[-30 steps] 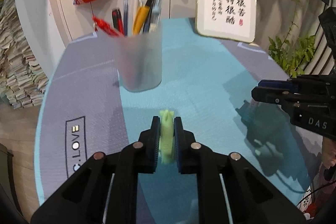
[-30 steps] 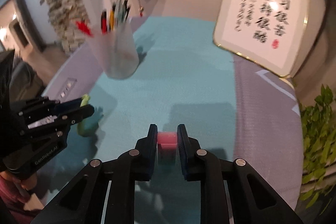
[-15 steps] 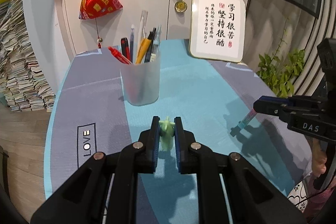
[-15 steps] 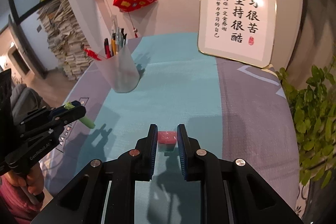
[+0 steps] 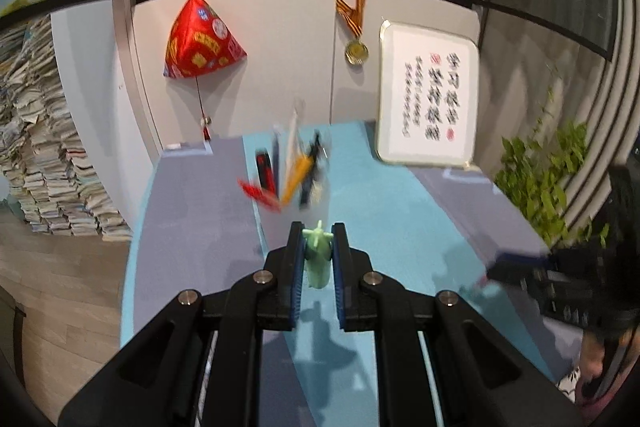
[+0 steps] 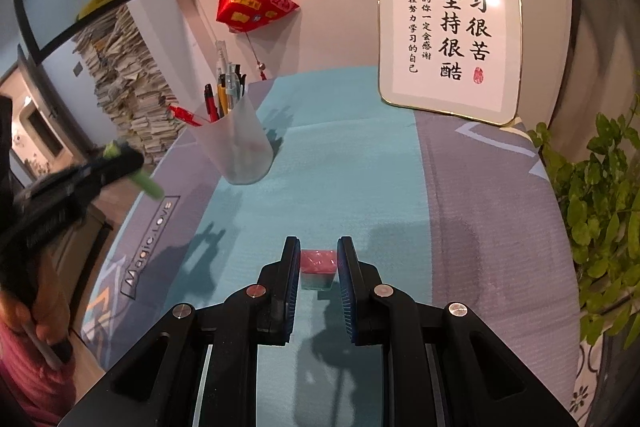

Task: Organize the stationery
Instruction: 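Lower the highlighter into the cup and open the left tool while the right tool holds the eraser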

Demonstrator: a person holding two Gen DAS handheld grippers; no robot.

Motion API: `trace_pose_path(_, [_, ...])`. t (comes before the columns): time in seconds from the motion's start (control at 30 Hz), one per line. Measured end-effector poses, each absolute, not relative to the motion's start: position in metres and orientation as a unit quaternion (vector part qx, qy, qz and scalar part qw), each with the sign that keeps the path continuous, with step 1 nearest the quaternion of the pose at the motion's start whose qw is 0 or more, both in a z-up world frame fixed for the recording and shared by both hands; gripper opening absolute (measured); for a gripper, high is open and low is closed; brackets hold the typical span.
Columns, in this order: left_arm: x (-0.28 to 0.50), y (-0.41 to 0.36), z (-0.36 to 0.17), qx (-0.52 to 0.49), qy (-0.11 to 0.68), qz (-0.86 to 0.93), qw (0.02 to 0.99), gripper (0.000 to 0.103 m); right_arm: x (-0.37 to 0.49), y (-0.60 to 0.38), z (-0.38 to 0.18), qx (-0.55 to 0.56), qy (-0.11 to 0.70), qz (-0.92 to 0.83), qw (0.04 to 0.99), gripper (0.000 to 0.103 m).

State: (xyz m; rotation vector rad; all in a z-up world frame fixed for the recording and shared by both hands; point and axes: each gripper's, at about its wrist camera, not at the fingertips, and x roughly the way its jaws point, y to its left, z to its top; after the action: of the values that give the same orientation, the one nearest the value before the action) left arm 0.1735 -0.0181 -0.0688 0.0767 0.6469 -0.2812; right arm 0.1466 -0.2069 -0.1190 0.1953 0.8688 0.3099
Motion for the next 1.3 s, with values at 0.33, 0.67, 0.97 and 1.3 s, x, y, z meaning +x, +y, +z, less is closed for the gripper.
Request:
trace_pose_path(0.33, [0.237, -0.019, -0.073, -0.009, 0.314, -0.144, 0.938, 0.011, 0.148, -0.208, -0.114, 0.098, 0.415, 0.146, 0.893, 0.020])
trace_pose_path(0.67, [0.258, -0.016, -0.095, -0.009, 0.341, -0.131, 0.931, 0.011, 0.154, -0.212, -0.119, 0.105, 0.422, 0.139, 0.889, 0.020])
trace_pose_path(0.97, [0.260, -0.017, -0.098, -0.003, 0.352, -0.129, 0.927, 0.011, 0.156, -0.208, -0.121, 0.107, 0.425, 0.146, 0.887, 0.020])
trace_pose_path(1.3, [0.237, -0.009, -0.083, -0.008, 0.328, -0.124, 0.937, 0.013, 0.156, -0.208, -0.117, 0.107, 0.422, 0.145, 0.889, 0.020])
